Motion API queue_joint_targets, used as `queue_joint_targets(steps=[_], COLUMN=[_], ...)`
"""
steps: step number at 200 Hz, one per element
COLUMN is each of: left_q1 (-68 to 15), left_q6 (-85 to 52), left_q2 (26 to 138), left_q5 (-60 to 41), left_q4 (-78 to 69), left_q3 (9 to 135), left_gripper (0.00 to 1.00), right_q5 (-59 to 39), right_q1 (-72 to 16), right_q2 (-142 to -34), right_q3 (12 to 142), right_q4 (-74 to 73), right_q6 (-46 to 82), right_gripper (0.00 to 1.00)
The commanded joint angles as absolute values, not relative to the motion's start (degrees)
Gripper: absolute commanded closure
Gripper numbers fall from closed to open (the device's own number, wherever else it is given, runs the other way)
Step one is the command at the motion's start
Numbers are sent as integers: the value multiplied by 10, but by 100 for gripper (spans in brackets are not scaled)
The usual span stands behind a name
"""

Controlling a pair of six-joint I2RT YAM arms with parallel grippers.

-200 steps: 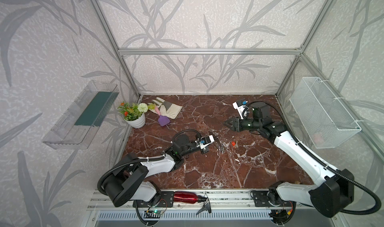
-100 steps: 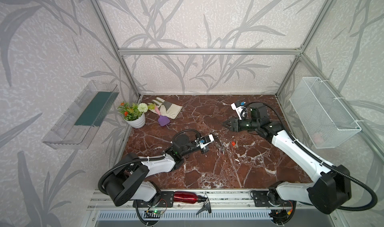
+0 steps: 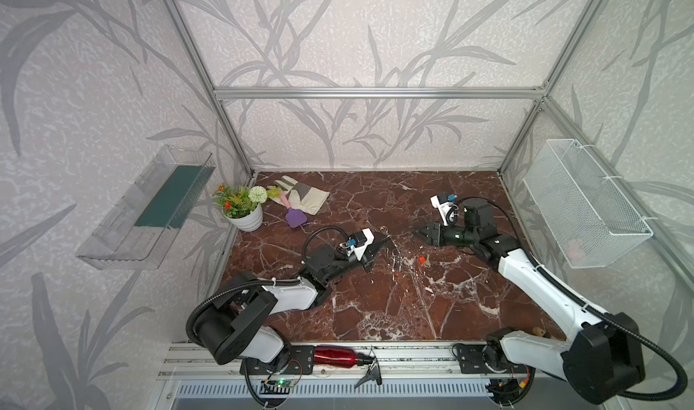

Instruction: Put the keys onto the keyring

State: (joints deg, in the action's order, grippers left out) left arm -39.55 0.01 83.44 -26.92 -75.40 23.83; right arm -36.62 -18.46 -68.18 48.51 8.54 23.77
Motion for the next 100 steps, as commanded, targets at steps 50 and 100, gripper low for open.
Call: queue_joint_targets(steps=[50, 100], left_q1=[-394, -393], left_q6=[-167, -257], left_q2=[812, 800], left_q5=[-267, -285], left_q4=[-809, -809], left_q3=[266, 284], left_gripper=[100, 100], right_q5=[-472, -524], right_q1=[-183, -215], right_q2=[-647, -672], right_q3=[394, 400], right_q4=[-184, -311], right_q6=[301, 330], right_gripper=[63, 67])
